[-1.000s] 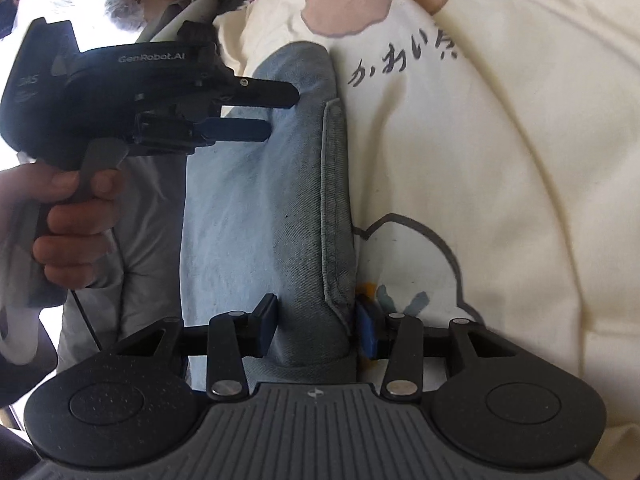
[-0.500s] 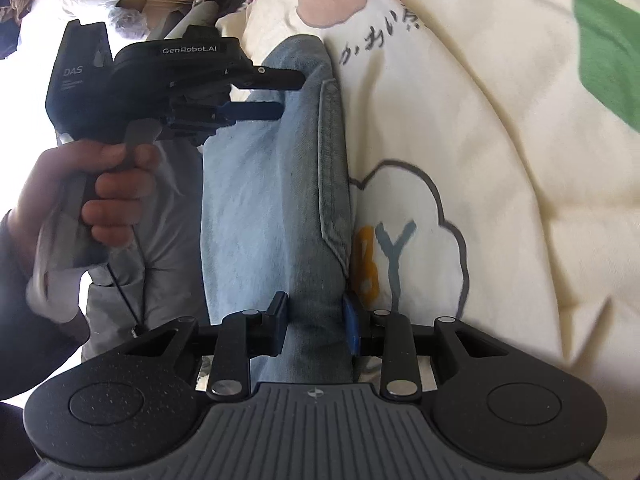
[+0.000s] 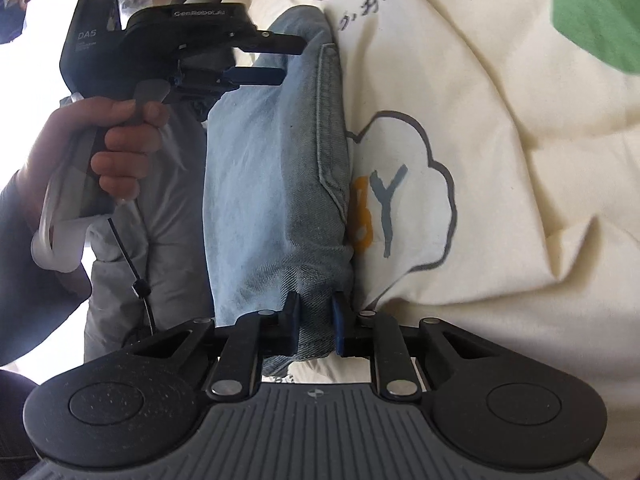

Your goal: Fold clothes

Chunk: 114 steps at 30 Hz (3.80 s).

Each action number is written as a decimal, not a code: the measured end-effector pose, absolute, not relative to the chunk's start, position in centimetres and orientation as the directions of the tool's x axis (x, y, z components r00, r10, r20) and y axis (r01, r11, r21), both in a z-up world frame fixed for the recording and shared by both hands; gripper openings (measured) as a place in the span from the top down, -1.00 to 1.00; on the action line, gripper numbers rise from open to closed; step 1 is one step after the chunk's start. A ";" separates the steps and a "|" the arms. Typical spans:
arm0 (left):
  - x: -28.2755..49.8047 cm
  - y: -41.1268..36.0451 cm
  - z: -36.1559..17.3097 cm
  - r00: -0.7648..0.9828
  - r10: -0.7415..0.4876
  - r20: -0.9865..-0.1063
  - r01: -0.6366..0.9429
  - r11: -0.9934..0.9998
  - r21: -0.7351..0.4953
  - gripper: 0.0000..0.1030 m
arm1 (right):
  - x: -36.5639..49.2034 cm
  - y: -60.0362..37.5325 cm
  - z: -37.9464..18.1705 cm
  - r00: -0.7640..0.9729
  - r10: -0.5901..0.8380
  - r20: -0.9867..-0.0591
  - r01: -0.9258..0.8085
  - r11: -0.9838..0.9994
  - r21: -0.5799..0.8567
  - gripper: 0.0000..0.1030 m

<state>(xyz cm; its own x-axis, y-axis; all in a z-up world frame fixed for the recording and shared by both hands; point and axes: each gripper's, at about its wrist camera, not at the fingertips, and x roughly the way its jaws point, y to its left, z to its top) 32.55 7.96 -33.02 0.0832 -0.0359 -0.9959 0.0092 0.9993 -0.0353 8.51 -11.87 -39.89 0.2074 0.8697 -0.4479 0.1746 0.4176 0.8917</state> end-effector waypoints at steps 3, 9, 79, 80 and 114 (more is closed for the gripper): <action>32.6 7.9 -33.0 0.082 -0.036 -0.996 0.007 0.999 -0.036 0.03 | 8.2 -12.0 -39.8 0.209 0.873 -0.441 0.187 0.407 0.894 0.72; 32.6 7.8 -33.0 0.084 -0.035 -0.996 0.006 0.999 -0.035 0.02 | 7.1 -12.2 -39.7 0.185 0.879 -0.439 0.204 0.403 0.892 0.78; 16.2 26.3 -31.0 0.251 -0.109 -0.962 -0.376 0.905 -0.201 -0.22 | 14.7 -10.4 -40.4 0.331 0.791 -0.515 0.102 0.513 0.853 0.30; 15.8 26.4 -31.3 0.254 -0.119 -0.960 -0.385 0.898 -0.214 -0.25 | 14.8 -10.4 -40.4 0.331 0.791 -0.515 0.104 0.511 0.853 0.28; 15.1 25.7 -34.5 0.350 -0.329 -0.877 -0.412 0.787 -0.459 -0.29 | 17.8 -11.3 -34.6 0.346 0.753 -0.560 -0.048 0.610 0.791 0.63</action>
<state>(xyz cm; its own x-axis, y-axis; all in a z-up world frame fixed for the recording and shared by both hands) 15.09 25.71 -34.48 0.3500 -0.3288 -0.8771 -0.4123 0.7867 -0.4595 17.83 -11.34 -34.63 0.3464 0.7526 -0.5600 -0.0484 0.6105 0.7906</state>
